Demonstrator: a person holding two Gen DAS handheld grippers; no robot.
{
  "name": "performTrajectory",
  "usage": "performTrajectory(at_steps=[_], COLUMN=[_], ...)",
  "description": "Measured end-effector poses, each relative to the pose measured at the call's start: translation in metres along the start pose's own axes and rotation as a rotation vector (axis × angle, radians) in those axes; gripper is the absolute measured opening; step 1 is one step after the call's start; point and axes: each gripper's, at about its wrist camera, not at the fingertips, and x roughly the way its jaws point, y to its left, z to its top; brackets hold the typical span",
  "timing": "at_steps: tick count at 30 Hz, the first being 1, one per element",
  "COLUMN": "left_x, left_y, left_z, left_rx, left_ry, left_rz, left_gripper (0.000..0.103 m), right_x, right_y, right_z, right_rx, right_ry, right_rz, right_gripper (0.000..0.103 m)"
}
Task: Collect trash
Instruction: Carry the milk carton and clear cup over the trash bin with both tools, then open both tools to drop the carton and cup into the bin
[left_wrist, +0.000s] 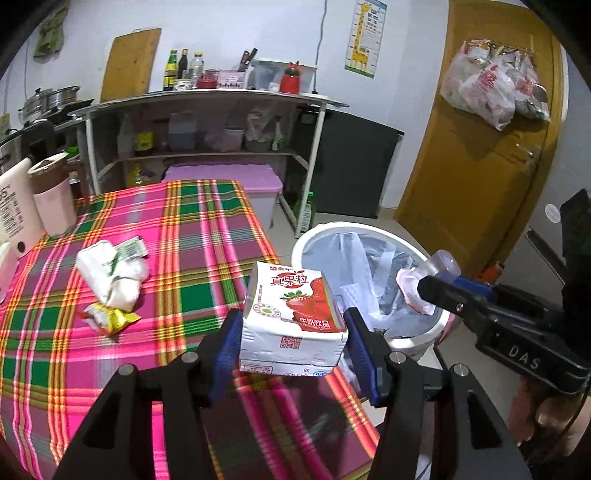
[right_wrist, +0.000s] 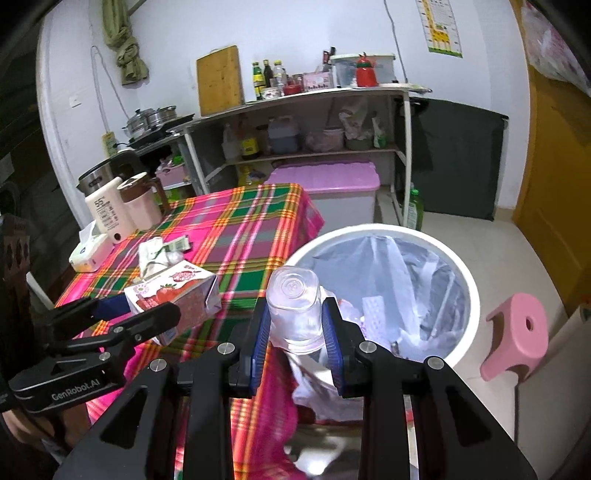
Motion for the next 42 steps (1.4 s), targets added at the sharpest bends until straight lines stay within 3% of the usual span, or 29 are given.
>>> performTrajectory(at_steps=[24,35,42], left_x=[0.065,0.076,0.074], left_y=[-0.036,-0.047,-0.045], left_z=[0.017,0.022,0.022], left_rx=[0.068,0.096,0.088], left_ry=[0.089,0.104,0.102], left_rz=[-0.113,-0.135,-0.134], left_gripper=[0.058,0.058,0.058], right_x=[0.041,0.052,0.048], right_y=[-0.060,-0.075,-0.075], right_z=[-0.012,-0.016,-0.015], right_rx=[0.103,0.141,0.144], right_ry=[0.109,0.155,0.138], right_rz=[-0.060,-0.070,-0.072], right_gripper=[0.030,0.031,0.034])
